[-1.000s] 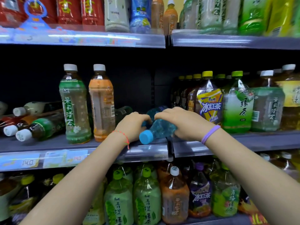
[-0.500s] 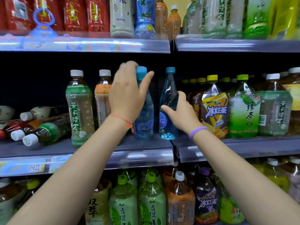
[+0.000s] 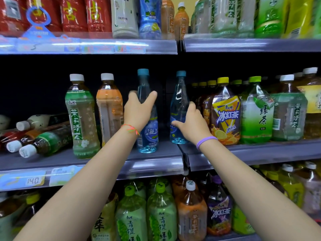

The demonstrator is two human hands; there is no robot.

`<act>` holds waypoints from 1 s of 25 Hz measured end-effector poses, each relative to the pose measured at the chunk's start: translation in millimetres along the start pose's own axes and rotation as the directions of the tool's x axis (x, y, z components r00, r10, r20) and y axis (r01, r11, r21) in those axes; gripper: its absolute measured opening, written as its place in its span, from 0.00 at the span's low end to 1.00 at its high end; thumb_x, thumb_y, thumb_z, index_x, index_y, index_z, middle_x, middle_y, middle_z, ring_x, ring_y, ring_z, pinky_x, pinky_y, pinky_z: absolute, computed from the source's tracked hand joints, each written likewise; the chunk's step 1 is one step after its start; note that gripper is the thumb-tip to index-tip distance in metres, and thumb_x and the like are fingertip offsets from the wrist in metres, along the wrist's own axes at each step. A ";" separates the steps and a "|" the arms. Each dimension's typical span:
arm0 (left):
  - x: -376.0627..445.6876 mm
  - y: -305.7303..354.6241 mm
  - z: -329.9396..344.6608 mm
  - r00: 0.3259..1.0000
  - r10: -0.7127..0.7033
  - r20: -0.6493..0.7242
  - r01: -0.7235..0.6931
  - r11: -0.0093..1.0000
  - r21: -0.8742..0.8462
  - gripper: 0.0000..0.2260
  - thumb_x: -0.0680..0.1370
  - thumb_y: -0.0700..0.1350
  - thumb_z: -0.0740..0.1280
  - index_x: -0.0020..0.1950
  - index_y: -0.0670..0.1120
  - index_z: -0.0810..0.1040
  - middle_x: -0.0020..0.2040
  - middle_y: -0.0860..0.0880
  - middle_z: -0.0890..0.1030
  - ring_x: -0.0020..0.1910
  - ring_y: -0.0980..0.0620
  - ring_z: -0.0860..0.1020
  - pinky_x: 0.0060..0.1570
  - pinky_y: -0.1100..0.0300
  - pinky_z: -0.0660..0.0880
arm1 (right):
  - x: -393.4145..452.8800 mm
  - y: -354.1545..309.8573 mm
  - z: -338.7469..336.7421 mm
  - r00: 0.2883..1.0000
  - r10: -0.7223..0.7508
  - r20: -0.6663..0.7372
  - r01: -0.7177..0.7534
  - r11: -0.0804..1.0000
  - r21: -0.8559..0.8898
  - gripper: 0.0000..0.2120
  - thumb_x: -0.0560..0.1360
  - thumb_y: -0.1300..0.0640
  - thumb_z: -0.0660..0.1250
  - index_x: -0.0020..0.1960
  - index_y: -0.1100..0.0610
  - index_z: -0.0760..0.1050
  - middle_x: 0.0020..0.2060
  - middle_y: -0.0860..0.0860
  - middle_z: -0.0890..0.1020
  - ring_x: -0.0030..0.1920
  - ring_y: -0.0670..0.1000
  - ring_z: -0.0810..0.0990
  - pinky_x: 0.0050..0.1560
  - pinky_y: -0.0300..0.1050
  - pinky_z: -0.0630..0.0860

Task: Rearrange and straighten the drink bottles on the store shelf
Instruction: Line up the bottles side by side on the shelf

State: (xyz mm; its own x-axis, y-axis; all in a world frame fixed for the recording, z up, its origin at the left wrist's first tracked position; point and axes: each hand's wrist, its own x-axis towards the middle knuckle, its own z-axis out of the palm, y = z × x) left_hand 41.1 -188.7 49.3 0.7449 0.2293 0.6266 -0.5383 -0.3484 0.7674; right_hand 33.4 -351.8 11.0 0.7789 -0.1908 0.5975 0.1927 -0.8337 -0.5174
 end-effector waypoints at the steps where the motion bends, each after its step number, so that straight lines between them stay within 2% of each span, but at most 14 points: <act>1: -4.0 -4.6 3.8 0.999 -0.023 0.045 0.025 0.999 -0.040 0.20 0.76 0.59 0.69 0.57 0.45 0.73 0.48 0.52 0.79 0.50 0.50 0.79 0.46 0.57 0.72 | 1.2 -0.1 0.8 1.000 0.022 0.016 -0.022 1.000 0.017 0.42 0.76 0.48 0.71 0.79 0.59 0.50 0.69 0.62 0.67 0.62 0.64 0.76 0.56 0.52 0.74; 5: -26.9 -14.3 18.1 0.974 -0.097 0.206 0.131 0.979 -0.156 0.20 0.75 0.61 0.69 0.56 0.47 0.73 0.50 0.54 0.79 0.50 0.54 0.79 0.50 0.58 0.75 | 6.7 -4.1 3.0 0.993 0.062 0.100 -0.061 0.998 -0.009 0.42 0.77 0.48 0.70 0.80 0.57 0.49 0.72 0.63 0.64 0.65 0.64 0.74 0.59 0.52 0.73; 8: -38.6 -13.0 22.2 0.943 -0.118 0.311 0.131 0.991 -0.020 0.20 0.78 0.62 0.64 0.58 0.46 0.72 0.47 0.56 0.77 0.46 0.59 0.76 0.42 0.63 0.70 | 11.9 -2.4 1.0 0.981 0.022 0.190 -0.015 0.999 -0.040 0.32 0.79 0.55 0.68 0.77 0.61 0.58 0.69 0.63 0.71 0.66 0.63 0.73 0.61 0.52 0.71; 10: -42.1 -15.6 18.9 0.904 -0.086 0.418 0.019 0.987 0.161 0.18 0.81 0.60 0.59 0.59 0.47 0.72 0.49 0.53 0.78 0.47 0.54 0.77 0.42 0.59 0.67 | 8.8 -1.5 -2.0 0.986 0.022 0.166 -0.020 1.000 -0.012 0.20 0.79 0.62 0.62 0.71 0.62 0.68 0.65 0.63 0.75 0.64 0.63 0.74 0.61 0.51 0.72; 12: -43.9 -23.2 9.1 0.870 0.043 0.492 -0.258 0.889 0.379 0.16 0.83 0.56 0.56 0.55 0.46 0.76 0.54 0.46 0.79 0.55 0.45 0.77 0.49 0.56 0.68 | 1.5 -5.0 -6.4 0.999 0.041 -0.009 -0.040 0.993 0.113 0.21 0.78 0.68 0.56 0.70 0.63 0.70 0.65 0.62 0.73 0.64 0.63 0.73 0.62 0.50 0.70; 14: -49.6 -32.3 -7.6 0.832 0.377 0.408 -0.548 0.672 0.498 0.12 0.82 0.47 0.60 0.57 0.44 0.81 0.61 0.42 0.77 0.62 0.41 0.75 0.59 0.51 0.71 | -8.7 -17.3 -10.2 0.953 0.002 -0.303 0.072 0.970 0.231 0.24 0.75 0.70 0.55 0.70 0.62 0.70 0.63 0.61 0.71 0.61 0.62 0.72 0.61 0.49 0.68; 15: -53.1 -33.3 -17.9 0.770 0.569 0.289 -0.623 0.571 0.536 0.12 0.78 0.44 0.63 0.58 0.44 0.82 0.63 0.41 0.76 0.65 0.40 0.73 0.62 0.48 0.70 | -14.7 -26.2 -12.7 0.887 -0.060 -0.458 0.173 0.963 0.208 0.24 0.73 0.70 0.56 0.68 0.62 0.71 0.60 0.61 0.72 0.59 0.61 0.72 0.59 0.50 0.67; 16: -54.0 -34.4 -32.1 0.705 0.697 0.132 -0.626 0.523 0.578 0.15 0.75 0.43 0.65 0.61 0.44 0.81 0.65 0.40 0.75 0.66 0.39 0.72 0.64 0.46 0.68 | -20.5 -38.8 -11.5 0.810 -0.146 -0.568 0.263 0.956 0.129 0.23 0.71 0.68 0.57 0.65 0.62 0.73 0.58 0.61 0.73 0.57 0.62 0.72 0.56 0.53 0.67; 17: -53.6 -33.2 -47.1 0.681 0.731 -0.040 -0.558 0.554 0.617 0.19 0.73 0.43 0.65 0.64 0.44 0.78 0.68 0.39 0.73 0.68 0.38 0.70 0.66 0.44 0.64 | -25.8 -51.4 -8.8 0.747 -0.239 -0.620 0.341 0.939 0.049 0.22 0.69 0.66 0.58 0.62 0.61 0.74 0.55 0.60 0.75 0.54 0.62 0.73 0.53 0.54 0.68; 18: -49.0 -35.6 -62.4 0.703 0.680 -0.207 -0.445 0.648 0.618 0.24 0.72 0.45 0.65 0.69 0.44 0.74 0.70 0.39 0.70 0.71 0.38 0.67 0.68 0.44 0.61 | -31.2 -64.7 -2.7 0.720 -0.331 -0.610 0.421 0.907 0.004 0.21 0.68 0.64 0.59 0.60 0.61 0.75 0.53 0.59 0.76 0.52 0.62 0.74 0.51 0.55 0.70; 20: -38.4 -44.0 -93.2 0.814 0.382 -0.437 -0.175 0.880 0.441 0.32 0.73 0.48 0.64 0.76 0.43 0.63 0.75 0.39 0.64 0.74 0.39 0.62 0.71 0.46 0.57 | -45.7 -93.6 16.4 0.725 -0.538 -0.430 0.599 0.801 0.006 0.22 0.69 0.61 0.61 0.64 0.59 0.74 0.53 0.59 0.74 0.50 0.62 0.75 0.49 0.58 0.74; 21: -32.6 -51.4 -105.8 0.875 0.181 -0.449 -0.060 0.961 0.271 0.34 0.74 0.50 0.64 0.78 0.42 0.59 0.75 0.40 0.64 0.75 0.40 0.62 0.71 0.48 0.58 | -54.2 -106.9 27.8 0.731 -0.623 -0.279 0.650 0.760 0.006 0.25 0.71 0.59 0.61 0.69 0.55 0.72 0.56 0.60 0.73 0.51 0.62 0.74 0.50 0.58 0.75; 23: -26.1 -57.1 -117.2 0.944 -0.128 -0.304 0.117 0.992 -0.055 0.29 0.78 0.53 0.62 0.77 0.45 0.60 0.72 0.43 0.70 0.71 0.43 0.68 0.69 0.50 0.64 | -64.9 -118.5 47.2 0.749 -0.662 -0.003 0.659 0.746 -0.097 0.28 0.75 0.53 0.63 0.75 0.46 0.65 0.65 0.61 0.66 0.56 0.63 0.73 0.54 0.57 0.76; 25: -24.4 -56.3 -123.2 0.957 -0.230 -0.176 0.205 0.968 -0.148 0.22 0.81 0.53 0.61 0.73 0.46 0.66 0.65 0.46 0.75 0.63 0.47 0.75 0.64 0.49 0.71 | -66.6 -123.0 58.4 0.786 -0.613 0.079 0.617 0.769 -0.168 0.25 0.77 0.50 0.63 0.73 0.43 0.65 0.69 0.61 0.61 0.58 0.64 0.72 0.54 0.56 0.77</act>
State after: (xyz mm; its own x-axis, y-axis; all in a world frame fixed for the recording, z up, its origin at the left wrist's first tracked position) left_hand 4.7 -62.7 7.6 0.7672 0.4596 0.4474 -0.4262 -0.1559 0.8911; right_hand -7.4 -206.3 -0.9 0.5408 0.4024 0.7387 0.5281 -0.8459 0.0741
